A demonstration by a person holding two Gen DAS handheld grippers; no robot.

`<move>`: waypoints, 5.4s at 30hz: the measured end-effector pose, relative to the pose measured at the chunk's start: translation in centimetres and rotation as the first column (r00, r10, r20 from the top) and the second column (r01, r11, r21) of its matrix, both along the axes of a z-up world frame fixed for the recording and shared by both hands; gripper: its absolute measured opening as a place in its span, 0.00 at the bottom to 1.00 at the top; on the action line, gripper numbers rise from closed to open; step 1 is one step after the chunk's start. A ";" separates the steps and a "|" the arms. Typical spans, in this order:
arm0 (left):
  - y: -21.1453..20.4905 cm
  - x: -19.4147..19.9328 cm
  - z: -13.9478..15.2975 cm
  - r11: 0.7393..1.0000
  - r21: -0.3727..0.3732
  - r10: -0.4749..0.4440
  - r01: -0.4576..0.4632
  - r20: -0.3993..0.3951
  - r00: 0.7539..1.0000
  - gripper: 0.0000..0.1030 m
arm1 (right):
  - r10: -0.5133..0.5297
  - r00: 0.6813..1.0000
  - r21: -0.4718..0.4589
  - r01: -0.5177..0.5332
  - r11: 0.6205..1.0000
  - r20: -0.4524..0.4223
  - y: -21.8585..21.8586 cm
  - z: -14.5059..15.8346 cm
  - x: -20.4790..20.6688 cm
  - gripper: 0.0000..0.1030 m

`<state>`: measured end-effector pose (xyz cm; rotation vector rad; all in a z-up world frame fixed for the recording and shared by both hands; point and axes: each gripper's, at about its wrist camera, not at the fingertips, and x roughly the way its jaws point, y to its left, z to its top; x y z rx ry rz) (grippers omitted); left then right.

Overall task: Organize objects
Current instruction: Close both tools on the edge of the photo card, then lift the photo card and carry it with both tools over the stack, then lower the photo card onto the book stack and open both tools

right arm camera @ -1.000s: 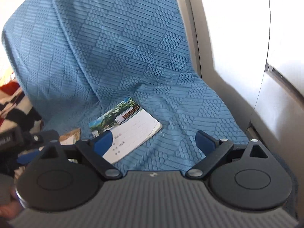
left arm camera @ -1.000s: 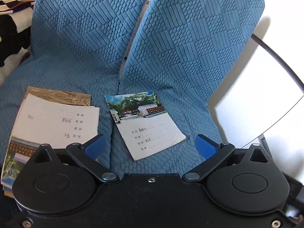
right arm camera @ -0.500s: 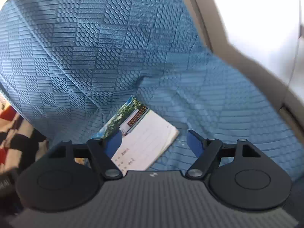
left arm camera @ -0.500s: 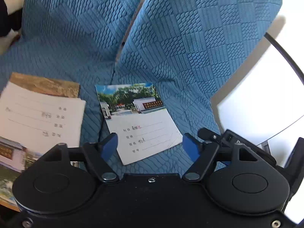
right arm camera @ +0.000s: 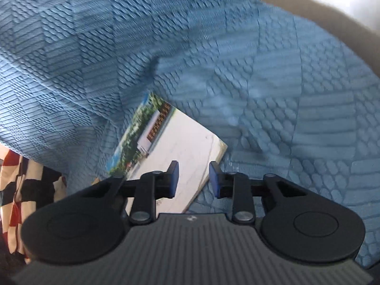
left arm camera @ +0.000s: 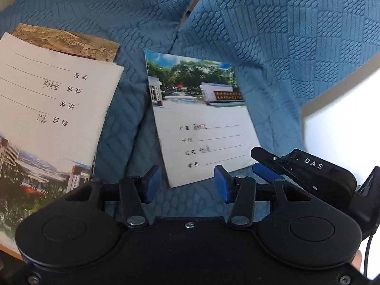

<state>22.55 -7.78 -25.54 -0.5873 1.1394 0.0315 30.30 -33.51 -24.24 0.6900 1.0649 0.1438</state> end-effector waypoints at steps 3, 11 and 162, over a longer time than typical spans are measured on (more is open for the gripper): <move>-0.1 0.4 -1.0 1.000 -0.015 0.015 -0.015 -0.033 0.999 0.47 | -0.019 1.000 0.026 0.019 0.999 -0.008 -0.1 -0.5 0.1 0.25; -0.8 1.0 -1.9 1.000 0.013 0.011 -0.010 -0.064 0.998 0.47 | -0.062 0.998 0.085 0.063 0.994 -0.022 -1.0 -1.4 0.1 0.22; 26.0 -14.7 6.1 0.966 -0.230 0.137 -0.116 0.079 0.987 0.02 | 0.368 0.923 0.132 -0.382 0.915 0.114 19.6 6.0 -15.8 0.06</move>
